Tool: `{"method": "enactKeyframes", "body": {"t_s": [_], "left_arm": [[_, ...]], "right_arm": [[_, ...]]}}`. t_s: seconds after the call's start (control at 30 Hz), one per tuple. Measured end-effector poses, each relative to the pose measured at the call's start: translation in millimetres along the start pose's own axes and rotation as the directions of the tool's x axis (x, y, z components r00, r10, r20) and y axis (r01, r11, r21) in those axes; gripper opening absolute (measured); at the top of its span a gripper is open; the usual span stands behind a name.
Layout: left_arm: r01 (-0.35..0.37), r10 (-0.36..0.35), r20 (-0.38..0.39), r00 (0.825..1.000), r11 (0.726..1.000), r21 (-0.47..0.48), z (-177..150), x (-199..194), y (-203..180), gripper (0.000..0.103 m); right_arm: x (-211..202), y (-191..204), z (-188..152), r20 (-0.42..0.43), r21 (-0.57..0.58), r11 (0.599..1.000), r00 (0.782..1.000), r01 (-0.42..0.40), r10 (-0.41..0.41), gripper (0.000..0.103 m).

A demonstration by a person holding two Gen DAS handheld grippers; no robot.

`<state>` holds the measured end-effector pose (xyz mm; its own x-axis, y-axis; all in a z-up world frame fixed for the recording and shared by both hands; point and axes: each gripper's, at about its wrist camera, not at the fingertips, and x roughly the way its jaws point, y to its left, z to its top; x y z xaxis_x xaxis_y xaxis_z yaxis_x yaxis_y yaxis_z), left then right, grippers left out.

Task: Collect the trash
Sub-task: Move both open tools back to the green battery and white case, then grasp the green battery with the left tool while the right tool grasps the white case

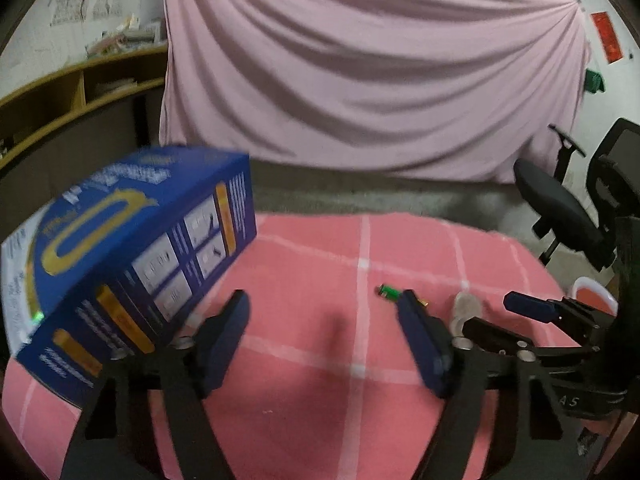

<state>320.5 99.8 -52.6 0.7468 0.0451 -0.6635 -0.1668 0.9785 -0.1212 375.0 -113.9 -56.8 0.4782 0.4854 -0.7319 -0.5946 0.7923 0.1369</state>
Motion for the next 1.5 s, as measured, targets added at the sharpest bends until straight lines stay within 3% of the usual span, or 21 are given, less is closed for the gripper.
{"method": "enactKeyframes", "body": {"t_s": [0.07,0.17,0.37,0.47,0.53,0.63,0.93,1.23,1.43,1.5], "left_arm": [[0.001,-0.002,-0.04,0.999,1.0,-0.013,-1,7,2,0.052],[0.005,-0.008,-0.074,0.997,0.999,-0.04,-1,14,6,0.047],[0.005,-0.01,-0.101,0.995,0.998,-0.058,3,20,6,0.047],[0.027,-0.033,-0.107,0.994,0.998,-0.059,5,22,1,0.047],[0.049,-0.056,-0.113,0.992,0.997,-0.064,7,22,-2,0.047],[0.083,-0.09,-0.124,0.988,0.995,-0.055,10,26,-12,0.047],[0.135,-0.137,-0.153,0.979,0.991,-0.023,24,47,-46,0.047],[0.067,-0.083,-0.205,0.975,0.994,-0.085,42,69,-58,0.047],[-0.005,0.001,-0.214,0.977,1.0,-0.016,40,77,-72,0.038],[-0.022,0.022,-0.208,0.978,1.0,0.002,36,75,-71,0.029]], "right_arm": [[3,1,1,-0.02,-0.006,1.0,1.0,-0.001,0.001,0.072],[9,3,2,-0.055,-0.011,1.0,0.998,-0.004,0.004,0.072],[22,4,6,-0.093,-0.004,1.0,0.996,0.018,-0.019,0.068],[22,2,8,-0.089,0.009,0.999,0.995,0.044,-0.043,0.054],[21,-5,8,-0.087,0.029,0.998,0.995,0.049,-0.047,0.038],[17,-15,7,-0.082,0.061,0.998,0.996,0.034,-0.029,0.027],[2,-36,3,-0.059,0.083,0.995,0.997,0.05,-0.046,0.027],[-10,-66,-4,-0.025,0.177,0.984,0.999,0.034,-0.03,0.027],[-10,-61,-3,-0.027,0.154,0.987,0.999,0.034,-0.03,0.027],[-11,-62,-3,-0.025,0.158,0.987,0.999,0.031,-0.027,0.027]]}}
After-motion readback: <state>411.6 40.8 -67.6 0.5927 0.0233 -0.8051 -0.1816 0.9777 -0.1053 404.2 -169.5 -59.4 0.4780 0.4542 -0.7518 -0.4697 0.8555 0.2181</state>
